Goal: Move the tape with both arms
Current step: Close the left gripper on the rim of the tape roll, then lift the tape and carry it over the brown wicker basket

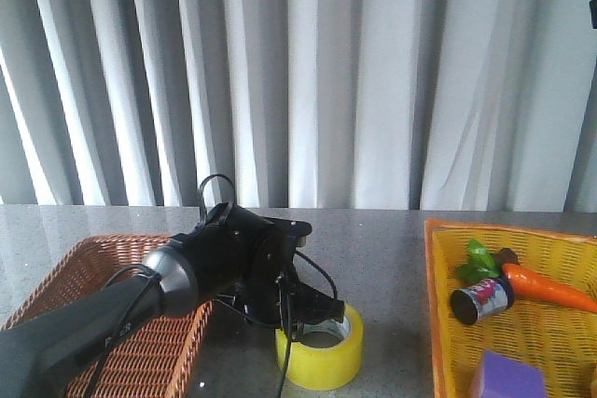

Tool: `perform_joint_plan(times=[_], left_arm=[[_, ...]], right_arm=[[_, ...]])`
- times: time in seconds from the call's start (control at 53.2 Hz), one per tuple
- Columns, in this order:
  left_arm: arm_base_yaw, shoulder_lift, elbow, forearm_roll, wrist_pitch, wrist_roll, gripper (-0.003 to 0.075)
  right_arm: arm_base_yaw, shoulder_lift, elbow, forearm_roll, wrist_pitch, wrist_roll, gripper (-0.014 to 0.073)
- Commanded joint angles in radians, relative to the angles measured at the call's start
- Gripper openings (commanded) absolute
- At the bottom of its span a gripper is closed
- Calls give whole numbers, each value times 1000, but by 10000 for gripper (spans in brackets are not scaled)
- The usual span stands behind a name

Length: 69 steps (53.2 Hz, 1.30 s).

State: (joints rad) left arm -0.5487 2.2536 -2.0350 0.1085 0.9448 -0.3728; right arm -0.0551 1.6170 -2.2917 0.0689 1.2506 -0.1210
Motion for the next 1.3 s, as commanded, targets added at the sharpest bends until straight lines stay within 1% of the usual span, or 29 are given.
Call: perform_joint_plan(times=[0.0, 0.169, 0.263, 0.376, 0.527, 0.658, 0.752, 0.865, 0.997, 1.091, 1.204, 1.279], left_arm=[[0, -71, -51, 11, -32, -10, 34], [-1, -83, -148, 11, 4, -4, 36], [-1, -105, -228, 20, 32, 30, 37], [-1, -143, -316, 94, 70, 52, 38], [11, -205, -404, 218, 138, 28, 38], [53, -265, -414, 315, 201, -6, 41], [107, -290, -412, 335, 259, -16, 41], [197, -325, -373, 306, 280, -19, 41], [295, -376, -251, 256, 252, -19, 41], [364, -398, -138, 192, 221, -15, 41], [405, -399, -14, 113, 173, 31, 42], [411, -398, 69, 97, 123, 57, 42]], right_arm=[[-3, -35, -23, -1, -66, -11, -8], [-3, -35, -23, -1, -65, -11, -8], [-3, -35, -23, -1, -65, -11, -8], [-3, -35, -23, -1, -65, -11, -8], [-3, -35, -23, -2, -65, -11, -8], [-3, -35, -23, -1, -65, -11, -8], [-3, -35, -23, -1, -65, -11, -8], [-3, -35, -23, -2, -65, -11, -8], [-3, -35, -23, -2, -66, -11, -8], [-3, -35, -23, -2, -65, -11, -8], [-3, -35, -23, -2, -66, -11, -8], [-3, -35, -23, -2, -65, -11, -8]])
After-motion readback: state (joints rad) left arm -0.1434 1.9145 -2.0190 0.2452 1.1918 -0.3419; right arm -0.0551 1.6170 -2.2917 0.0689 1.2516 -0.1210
